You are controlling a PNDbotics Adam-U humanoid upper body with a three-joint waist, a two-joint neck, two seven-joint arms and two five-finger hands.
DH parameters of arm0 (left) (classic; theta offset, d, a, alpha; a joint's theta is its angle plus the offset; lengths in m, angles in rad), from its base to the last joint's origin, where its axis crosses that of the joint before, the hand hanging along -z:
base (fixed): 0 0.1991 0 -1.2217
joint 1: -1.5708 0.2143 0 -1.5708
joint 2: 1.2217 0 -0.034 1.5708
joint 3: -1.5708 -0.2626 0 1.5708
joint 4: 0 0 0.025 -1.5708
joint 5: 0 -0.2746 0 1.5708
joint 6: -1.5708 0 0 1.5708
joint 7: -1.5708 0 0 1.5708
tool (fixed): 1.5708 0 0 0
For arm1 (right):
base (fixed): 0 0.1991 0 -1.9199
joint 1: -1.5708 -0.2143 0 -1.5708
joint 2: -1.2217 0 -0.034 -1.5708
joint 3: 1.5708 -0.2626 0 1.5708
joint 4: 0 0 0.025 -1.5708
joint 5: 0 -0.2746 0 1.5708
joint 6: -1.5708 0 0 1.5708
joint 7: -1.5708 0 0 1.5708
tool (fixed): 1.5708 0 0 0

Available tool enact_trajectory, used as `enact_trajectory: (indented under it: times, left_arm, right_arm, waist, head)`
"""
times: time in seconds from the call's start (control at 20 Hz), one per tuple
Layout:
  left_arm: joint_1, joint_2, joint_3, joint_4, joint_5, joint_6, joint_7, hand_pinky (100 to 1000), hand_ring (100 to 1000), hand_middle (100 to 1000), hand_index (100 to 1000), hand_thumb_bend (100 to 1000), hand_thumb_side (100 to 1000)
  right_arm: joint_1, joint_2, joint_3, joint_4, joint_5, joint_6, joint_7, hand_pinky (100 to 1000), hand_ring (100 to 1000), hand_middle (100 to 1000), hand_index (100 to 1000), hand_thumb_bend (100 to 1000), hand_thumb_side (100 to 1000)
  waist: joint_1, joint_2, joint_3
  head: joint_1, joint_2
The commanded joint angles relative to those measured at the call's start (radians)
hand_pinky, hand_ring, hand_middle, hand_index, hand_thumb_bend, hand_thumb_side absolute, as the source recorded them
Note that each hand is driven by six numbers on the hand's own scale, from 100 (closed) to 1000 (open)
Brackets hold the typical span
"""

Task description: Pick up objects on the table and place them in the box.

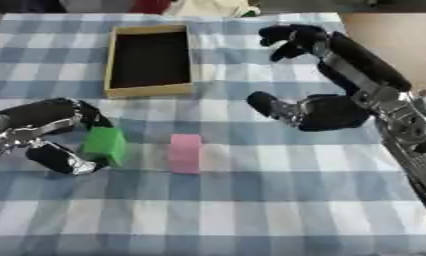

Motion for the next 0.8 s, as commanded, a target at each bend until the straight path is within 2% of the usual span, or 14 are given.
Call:
enact_trajectory:
  times: [0.05, 0.3, 0.55, 0.8]
  left_arm:
    - [-0.017, 0.014, 0.018, 0.005, -0.017, -0.002, 0.042, 659, 525, 476, 725, 322, 449]
    - [-0.015, 0.019, 0.03, 0.001, -0.012, -0.001, 0.108, 582, 431, 363, 634, 239, 430]
    - [-0.022, 0.066, 0.055, -0.072, 0.057, 0.013, 0.117, 585, 426, 355, 633, 254, 448]
    - [-0.081, 0.142, 0.081, -0.163, 0.177, 0.073, 0.061, 586, 424, 352, 632, 305, 465]
  right_arm:
    - [-0.008, -0.016, -0.009, -0.018, 0.006, -0.002, 0.003, 815, 774, 833, 952, 438, 688]
    - [-0.007, -0.016, -0.009, -0.018, 0.007, -0.002, 0.004, 815, 774, 833, 952, 435, 688]
    - [-0.004, -0.019, -0.009, -0.018, 0.007, -0.001, 0.005, 815, 774, 833, 952, 432, 686]
    - [-0.004, -0.019, -0.006, -0.018, 0.006, 0.0, 0.01, 815, 774, 833, 952, 432, 685]
  waist:
    - [0.001, -0.012, -0.001]
    - [0.001, -0.013, 0.0]
    - [0.002, -0.015, 0.0]
    - [0.004, -0.018, -0.001]
  head:
    - [0.0, 0.004]
    - [-0.003, 0.003]
    - [-0.006, 0.004]
    - [-0.007, 0.003]
